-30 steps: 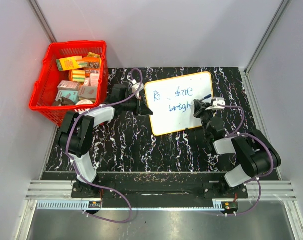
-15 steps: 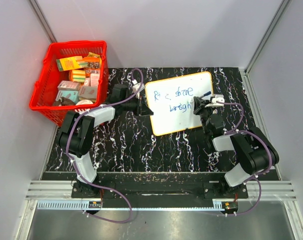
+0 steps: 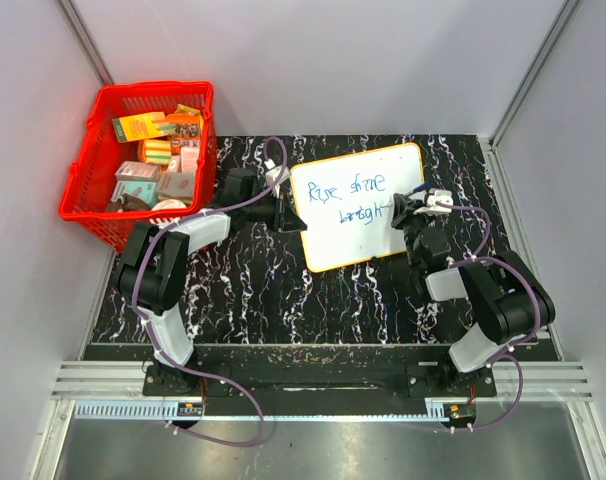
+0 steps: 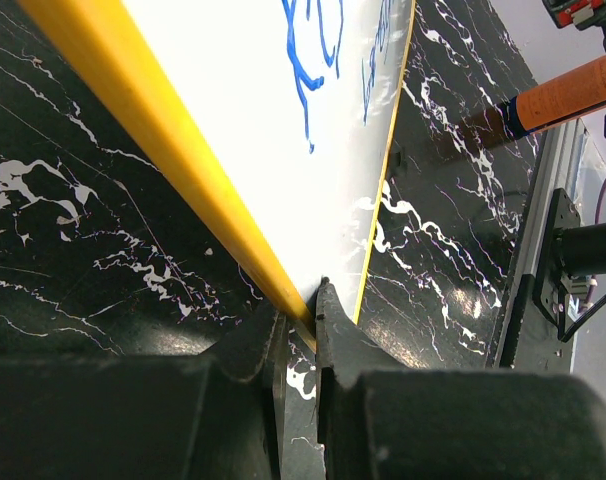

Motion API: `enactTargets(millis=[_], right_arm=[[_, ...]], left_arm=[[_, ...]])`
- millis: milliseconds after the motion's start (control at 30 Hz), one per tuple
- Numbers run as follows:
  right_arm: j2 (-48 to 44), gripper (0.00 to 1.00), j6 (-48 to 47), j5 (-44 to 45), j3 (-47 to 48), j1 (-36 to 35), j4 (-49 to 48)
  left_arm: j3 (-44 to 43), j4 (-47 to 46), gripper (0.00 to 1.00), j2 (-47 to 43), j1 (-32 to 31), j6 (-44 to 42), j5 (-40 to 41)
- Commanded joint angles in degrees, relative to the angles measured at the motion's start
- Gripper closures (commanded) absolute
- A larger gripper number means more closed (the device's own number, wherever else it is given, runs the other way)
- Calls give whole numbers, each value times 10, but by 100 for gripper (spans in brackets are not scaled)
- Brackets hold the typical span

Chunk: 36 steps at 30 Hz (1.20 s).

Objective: Write a sentence on the whiteboard

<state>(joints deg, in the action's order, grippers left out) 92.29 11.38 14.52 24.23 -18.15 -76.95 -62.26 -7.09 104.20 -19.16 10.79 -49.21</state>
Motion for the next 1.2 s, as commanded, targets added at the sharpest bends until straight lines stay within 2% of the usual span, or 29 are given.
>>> enactTargets(millis=[0,100,333,1167], right_arm=[[-1,100,-7,33,3,15,-102],[-3,100,-5,30,0,15,-103],[-34,100,13,-44,-12,15,-121],[-19,100,0,-23,22,15,-122]], left_arm=[[-11,-9,100,2,-3,-81,78],[-10,-9,100,2,-3,-82,78],[-12,-7,100,3,-3,-81,78],[-15,-3,100,4,-5,-86,80]])
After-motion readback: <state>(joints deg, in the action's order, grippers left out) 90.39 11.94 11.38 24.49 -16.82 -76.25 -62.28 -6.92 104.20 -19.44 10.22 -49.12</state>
